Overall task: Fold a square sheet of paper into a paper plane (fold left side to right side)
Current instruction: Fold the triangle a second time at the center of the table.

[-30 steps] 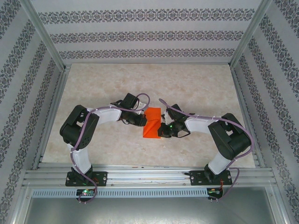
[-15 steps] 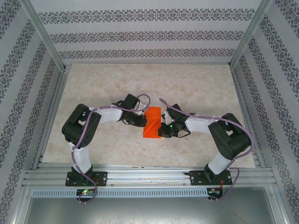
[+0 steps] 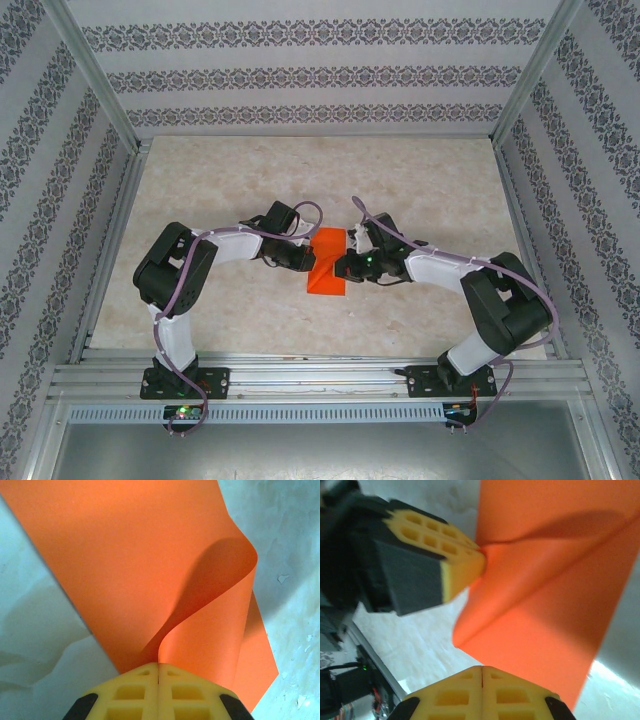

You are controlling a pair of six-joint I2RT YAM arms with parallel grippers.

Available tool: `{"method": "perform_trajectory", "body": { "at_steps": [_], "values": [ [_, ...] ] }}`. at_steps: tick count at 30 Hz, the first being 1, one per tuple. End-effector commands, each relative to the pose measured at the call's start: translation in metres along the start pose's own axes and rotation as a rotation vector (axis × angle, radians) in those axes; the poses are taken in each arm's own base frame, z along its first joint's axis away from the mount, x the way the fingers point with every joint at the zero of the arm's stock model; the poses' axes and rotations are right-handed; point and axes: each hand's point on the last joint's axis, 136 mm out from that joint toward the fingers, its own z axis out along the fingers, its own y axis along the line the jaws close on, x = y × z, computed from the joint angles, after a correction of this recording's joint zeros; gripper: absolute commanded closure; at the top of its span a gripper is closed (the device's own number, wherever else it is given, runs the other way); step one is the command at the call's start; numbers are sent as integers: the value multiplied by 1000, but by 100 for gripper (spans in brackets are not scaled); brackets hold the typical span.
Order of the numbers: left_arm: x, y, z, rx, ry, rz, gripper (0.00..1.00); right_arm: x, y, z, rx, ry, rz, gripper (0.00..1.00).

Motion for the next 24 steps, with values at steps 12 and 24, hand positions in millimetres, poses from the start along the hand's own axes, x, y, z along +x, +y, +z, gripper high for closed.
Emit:
{"method": "perform_trajectory", "body": {
  "at_steps": [12, 24],
  "values": [
    [7, 17, 6, -40, 24, 3, 100, -24, 12, 36, -34, -77, -26, 100],
    [6, 18, 6, -44, 23, 1, 100, -26, 5, 44, -19, -64, -27, 100]
  ]
}}
